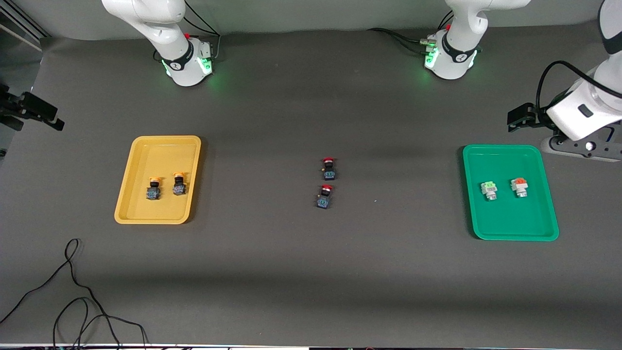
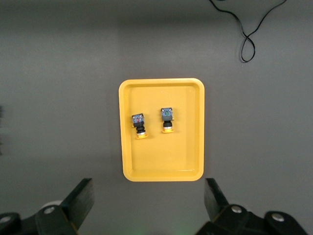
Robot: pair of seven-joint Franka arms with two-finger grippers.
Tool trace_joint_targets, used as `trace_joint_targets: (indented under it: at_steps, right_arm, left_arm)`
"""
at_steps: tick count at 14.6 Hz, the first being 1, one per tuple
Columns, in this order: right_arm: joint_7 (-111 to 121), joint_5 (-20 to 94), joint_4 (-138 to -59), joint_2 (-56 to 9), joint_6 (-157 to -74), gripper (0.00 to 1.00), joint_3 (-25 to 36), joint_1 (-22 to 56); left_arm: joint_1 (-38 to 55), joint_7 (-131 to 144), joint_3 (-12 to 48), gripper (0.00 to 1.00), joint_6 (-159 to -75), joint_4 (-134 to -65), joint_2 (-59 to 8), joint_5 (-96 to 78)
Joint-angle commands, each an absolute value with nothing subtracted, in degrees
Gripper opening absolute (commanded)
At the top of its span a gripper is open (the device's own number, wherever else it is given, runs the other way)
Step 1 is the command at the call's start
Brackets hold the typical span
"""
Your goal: Place green and yellow buttons in trays
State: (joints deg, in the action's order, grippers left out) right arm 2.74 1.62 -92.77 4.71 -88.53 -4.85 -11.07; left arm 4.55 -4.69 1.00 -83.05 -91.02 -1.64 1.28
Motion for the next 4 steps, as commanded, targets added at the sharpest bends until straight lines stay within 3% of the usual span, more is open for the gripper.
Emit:
trace_joint_targets:
  at_steps: [1, 4]
  right_arm:
    - [2.3, 2.4, -88.9, 2.3, -86.0, 1.0, -4.7, -10.7]
    - [2.4, 2.4, -88.9, 2.1, -86.0, 1.0, -4.7, -10.7]
  left_arm:
    - [5.1, -4.3, 0.4, 1.0, -83.2, -92.1, -0.4, 0.5]
    - [5.2, -4.3, 0.4, 1.0, -83.4, -92.2, -0.4, 0.5]
